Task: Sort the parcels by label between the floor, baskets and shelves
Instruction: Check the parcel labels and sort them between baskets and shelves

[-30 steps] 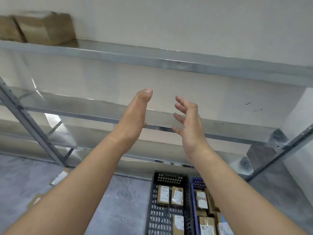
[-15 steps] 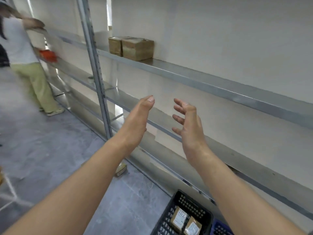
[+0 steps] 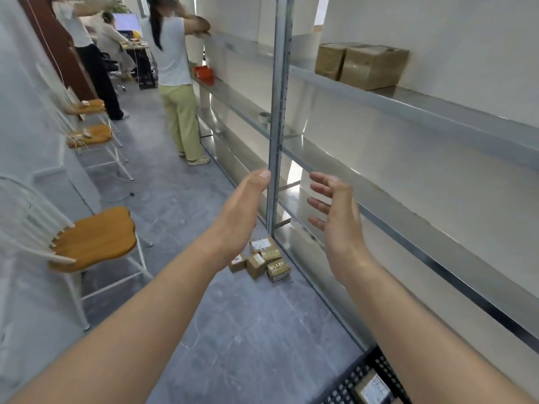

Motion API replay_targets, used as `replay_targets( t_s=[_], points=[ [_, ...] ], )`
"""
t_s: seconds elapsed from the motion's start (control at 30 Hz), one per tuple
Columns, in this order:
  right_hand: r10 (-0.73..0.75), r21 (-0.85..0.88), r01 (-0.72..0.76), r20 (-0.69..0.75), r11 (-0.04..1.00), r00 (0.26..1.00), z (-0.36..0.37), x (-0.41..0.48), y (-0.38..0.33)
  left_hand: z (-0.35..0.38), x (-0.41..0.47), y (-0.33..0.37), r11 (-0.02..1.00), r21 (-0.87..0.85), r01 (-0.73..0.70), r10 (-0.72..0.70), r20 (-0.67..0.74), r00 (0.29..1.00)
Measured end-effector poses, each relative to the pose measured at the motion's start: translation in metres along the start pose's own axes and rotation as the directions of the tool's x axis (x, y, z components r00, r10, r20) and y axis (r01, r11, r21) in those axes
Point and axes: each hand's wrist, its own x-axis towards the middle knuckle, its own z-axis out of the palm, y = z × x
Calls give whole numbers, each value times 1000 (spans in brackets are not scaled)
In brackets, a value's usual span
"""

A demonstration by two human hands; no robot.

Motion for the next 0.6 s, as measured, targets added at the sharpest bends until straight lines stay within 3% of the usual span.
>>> replay_targets(
  t_s=[0.3, 0.6],
  points=[
    [51, -27, -52, -43, 998, 998, 143, 63, 31, -130, 82, -42, 997, 49, 63, -65, 29, 997],
    [118, -72, -124, -87, 990, 989, 196, 134, 69, -175, 175, -72, 984, 68, 162, -168, 108, 980]
  ],
)
